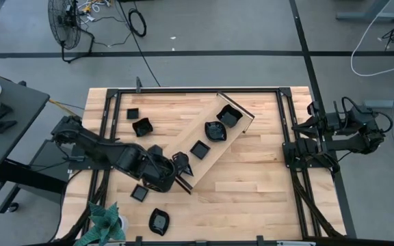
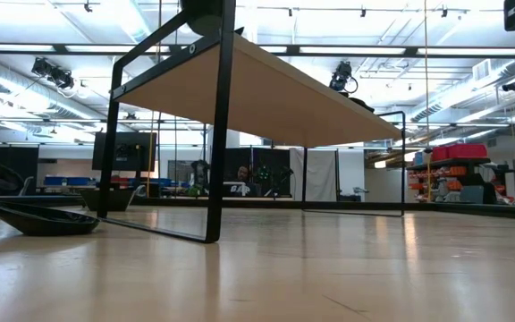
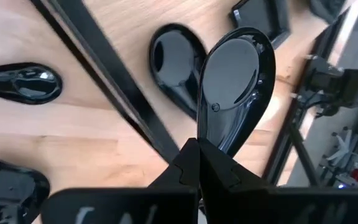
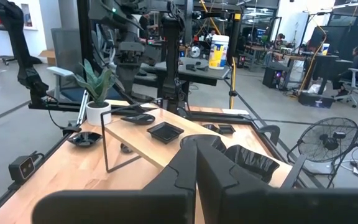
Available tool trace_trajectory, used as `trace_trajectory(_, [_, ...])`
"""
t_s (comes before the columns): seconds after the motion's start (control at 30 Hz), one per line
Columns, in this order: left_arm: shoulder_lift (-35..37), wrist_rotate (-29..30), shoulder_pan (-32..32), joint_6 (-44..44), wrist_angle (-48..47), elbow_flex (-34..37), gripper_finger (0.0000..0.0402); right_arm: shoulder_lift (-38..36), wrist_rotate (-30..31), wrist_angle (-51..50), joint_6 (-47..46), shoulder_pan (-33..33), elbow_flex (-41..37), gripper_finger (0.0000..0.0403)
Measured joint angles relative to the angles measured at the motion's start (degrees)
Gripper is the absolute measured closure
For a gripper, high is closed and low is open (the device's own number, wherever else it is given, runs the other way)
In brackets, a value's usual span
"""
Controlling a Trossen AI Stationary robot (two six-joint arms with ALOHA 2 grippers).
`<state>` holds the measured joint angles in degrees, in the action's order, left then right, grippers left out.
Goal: Pick & Place Mini shaped plates
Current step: Stack the black teardrop shaped plate on top of the black teardrop shaped plate on the shelf
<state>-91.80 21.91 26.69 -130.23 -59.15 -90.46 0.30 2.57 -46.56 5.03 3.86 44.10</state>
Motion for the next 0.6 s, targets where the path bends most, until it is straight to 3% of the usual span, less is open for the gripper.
trace_trajectory(0.6, [-1.25, -0.98, -0.51, 0.06, 1.05, -0.02, 0.0392, 0.0, 0.0, -0.05, -0.02, 0.0, 0.0, 0.0392])
